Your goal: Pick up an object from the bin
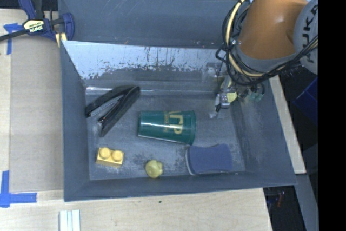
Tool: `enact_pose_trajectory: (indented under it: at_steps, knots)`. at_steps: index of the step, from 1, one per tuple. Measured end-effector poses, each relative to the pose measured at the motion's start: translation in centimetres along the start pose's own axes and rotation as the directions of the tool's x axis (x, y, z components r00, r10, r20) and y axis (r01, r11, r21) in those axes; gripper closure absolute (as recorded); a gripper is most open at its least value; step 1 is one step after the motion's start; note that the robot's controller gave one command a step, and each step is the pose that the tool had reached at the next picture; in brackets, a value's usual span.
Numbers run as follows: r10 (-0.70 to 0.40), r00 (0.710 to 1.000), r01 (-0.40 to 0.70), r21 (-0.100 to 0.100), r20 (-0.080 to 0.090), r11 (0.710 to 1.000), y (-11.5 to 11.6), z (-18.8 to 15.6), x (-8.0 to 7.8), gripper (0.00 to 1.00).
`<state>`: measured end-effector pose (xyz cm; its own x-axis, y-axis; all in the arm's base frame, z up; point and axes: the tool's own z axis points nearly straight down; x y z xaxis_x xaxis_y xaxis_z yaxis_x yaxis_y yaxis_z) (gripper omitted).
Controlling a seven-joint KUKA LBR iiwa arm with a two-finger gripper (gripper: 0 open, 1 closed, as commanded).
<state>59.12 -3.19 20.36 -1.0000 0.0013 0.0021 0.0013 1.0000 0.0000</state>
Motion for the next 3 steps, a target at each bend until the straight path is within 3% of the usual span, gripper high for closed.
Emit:
enact_pose_trajectory:
  at_steps: [1,2,3]
  knots:
    - [-0.001,1.000,0.001,0.000,0.006,1.000,0.0,-0.3,-0.1,0.00]
    - [-0.086,0.996,0.086,0.002,0.012,0.996,3.9,5.1,-0.6,0.00]
    - [-0.091,0.996,0.091,0.002,0.019,0.996,5.9,8.6,-0.3,0.00]
